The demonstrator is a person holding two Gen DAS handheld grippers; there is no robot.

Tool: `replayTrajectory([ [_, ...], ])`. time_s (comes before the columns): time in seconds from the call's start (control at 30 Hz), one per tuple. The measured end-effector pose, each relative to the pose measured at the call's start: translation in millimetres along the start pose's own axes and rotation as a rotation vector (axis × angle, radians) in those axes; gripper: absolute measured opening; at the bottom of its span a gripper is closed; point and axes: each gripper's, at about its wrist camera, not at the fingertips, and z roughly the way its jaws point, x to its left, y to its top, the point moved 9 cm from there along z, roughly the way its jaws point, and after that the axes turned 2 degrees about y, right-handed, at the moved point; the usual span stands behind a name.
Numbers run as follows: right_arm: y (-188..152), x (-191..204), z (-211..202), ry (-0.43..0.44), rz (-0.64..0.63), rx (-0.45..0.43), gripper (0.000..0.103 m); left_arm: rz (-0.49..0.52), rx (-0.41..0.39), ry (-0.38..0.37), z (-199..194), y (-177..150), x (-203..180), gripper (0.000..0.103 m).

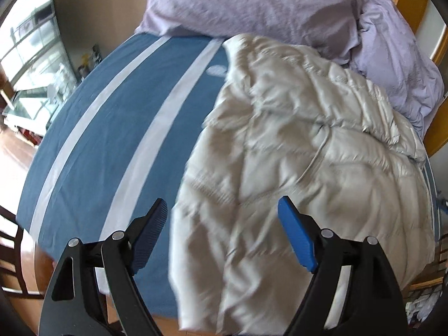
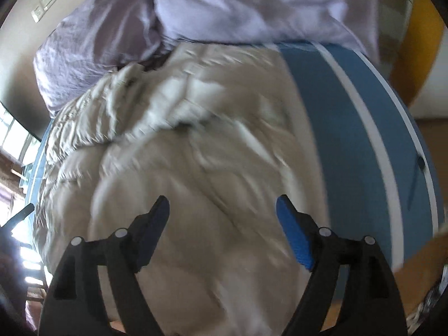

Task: Fold large clothes
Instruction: 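Grasp the jacket hem with both grippers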

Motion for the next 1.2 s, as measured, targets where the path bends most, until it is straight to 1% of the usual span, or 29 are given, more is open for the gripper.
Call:
replayTrajectory([
  [0.1,-29.2,-34.1,-7.9,-0.017,0.062,0.022,0.079,-0.032,0.021,0.002,0.1,-17.4,16.4,0.082],
  [0.17,-50.4,-50.2,-10.2,-0.002,0.109,0.039,0.079,-0.053,0.029,-0.006,-0.7,-26.5,22.4,0.082],
  [0.3,-78.4,-65.6,-10.0,0.026,0.170,0.061,0.079,-0.091,0.045,-0.028,-0.8,-42.4,26.5,0.082],
  [0.47,-95.2,-69.3,-10.2,0.079,0.218,0.063,0.078,-0.120,0.060,-0.048,4.1,-56.1,23.0,0.082],
  [0.57,-98.4,-63.3,-8.8,0.103,0.217,0.072,0.070,-0.153,0.069,-0.077,7.0,-60.7,20.5,0.082],
  [0.63,-101.1,-58.3,-5.8,0.127,0.215,0.083,0.062,-0.160,0.062,-0.081,6.6,-61.4,18.9,0.081],
  [0.67,-102.8,-55.9,-4.3,0.134,0.211,0.088,0.060,-0.158,0.059,-0.083,6.0,-61.9,17.7,0.080],
  [0.73,-104.6,-53.5,-1.8,0.137,0.206,0.094,0.051,-0.164,0.054,-0.098,4.8,-62.5,16.5,0.074],
  [0.77,-105.3,-52.0,-1.2,0.140,0.205,0.094,0.047,-0.171,0.053,-0.109,4.3,-63.1,15.6,0.068],
  [0.8,-105.3,-51.0,-1.0,0.145,0.204,0.092,0.041,-0.179,0.052,-0.126,3.4,-63.8,14.5,0.061],
  [0.83,-105.6,-51.2,-2.5,0.149,0.203,0.087,0.033,-0.192,0.054,-0.148,3.5,-63.8,11.4,0.057],
  [0.93,-105.5,-50.3,-8.0,0.158,0.192,0.062,0.017,-0.207,0.046,-0.164,0.9,-64.8,7.3,0.043],
  [1.0,-101.2,-49.1,-12.3,0.164,0.187,0.041,0.013,-0.211,0.033,-0.172,-3.5,-63.3,4.6,0.028],
  [1.07,-95.2,-47.5,-20.6,0.169,0.179,0.008,0.012,-0.212,0.020,-0.175,-8.8,-59.2,2.9,0.019],
  [1.1,-90.3,-45.3,-26.0,0.172,0.170,-0.014,0.011,-0.213,0.009,-0.177,-13.9,-54.9,2.2,0.015],
  [1.2,-73.0,-40.4,-41.0,0.176,0.150,-0.072,0.010,-0.202,-0.031,-0.185,-26.9,-35.8,-0.5,0.010],
])
